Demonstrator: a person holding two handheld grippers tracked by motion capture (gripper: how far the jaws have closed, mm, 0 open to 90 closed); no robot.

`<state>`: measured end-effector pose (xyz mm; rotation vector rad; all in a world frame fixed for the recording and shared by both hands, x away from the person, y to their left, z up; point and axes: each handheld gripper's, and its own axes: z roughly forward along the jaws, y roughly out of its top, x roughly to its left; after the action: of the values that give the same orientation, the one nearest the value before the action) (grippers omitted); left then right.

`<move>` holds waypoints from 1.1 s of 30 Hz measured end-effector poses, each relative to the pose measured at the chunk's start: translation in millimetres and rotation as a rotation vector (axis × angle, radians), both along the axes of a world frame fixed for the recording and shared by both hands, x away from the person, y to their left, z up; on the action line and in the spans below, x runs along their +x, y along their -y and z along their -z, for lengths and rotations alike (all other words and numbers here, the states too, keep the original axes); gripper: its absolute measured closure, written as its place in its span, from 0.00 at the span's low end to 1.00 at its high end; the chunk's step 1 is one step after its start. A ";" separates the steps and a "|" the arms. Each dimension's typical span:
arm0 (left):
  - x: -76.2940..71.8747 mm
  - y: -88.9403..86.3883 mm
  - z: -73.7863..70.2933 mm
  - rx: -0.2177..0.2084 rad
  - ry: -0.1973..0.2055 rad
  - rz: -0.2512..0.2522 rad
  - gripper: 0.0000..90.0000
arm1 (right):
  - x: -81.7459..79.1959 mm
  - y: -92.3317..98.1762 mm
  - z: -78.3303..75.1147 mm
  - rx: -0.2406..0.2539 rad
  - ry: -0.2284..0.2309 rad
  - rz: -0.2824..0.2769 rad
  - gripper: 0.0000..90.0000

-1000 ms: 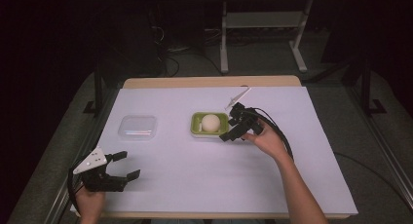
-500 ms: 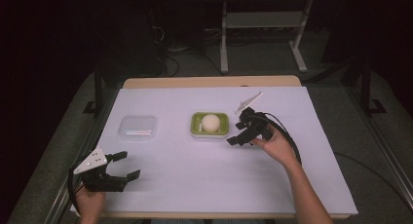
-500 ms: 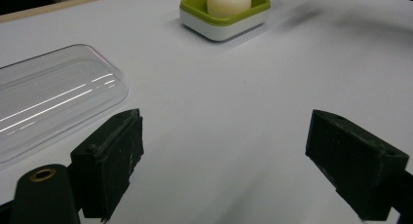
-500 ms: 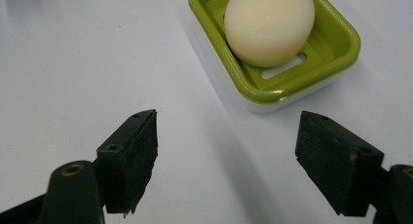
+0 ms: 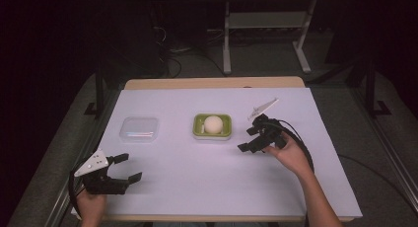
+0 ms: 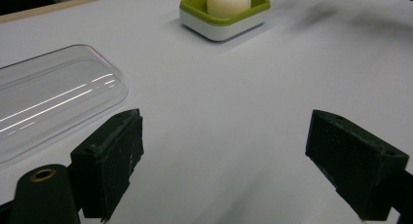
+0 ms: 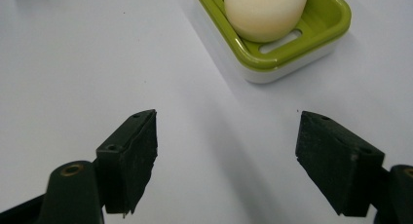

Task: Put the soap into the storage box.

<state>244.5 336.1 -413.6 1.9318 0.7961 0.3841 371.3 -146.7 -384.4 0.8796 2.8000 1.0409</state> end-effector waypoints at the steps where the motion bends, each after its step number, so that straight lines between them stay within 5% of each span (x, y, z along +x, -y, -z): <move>1: 0.2 0.0 -0.1 0.003 0.000 0.001 0.15 | -1.4 2.5 0.8 0.000 -0.004 0.001 0.25; 33: 0.1 1.3 0.6 0.005 0.001 0.003 0.15 | -48.3 43.2 13.9 0.015 -0.006 0.046 0.25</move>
<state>244.6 334.7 -414.3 1.9368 0.7923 0.3861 323.0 -190.0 -398.3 0.9457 2.7665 1.0557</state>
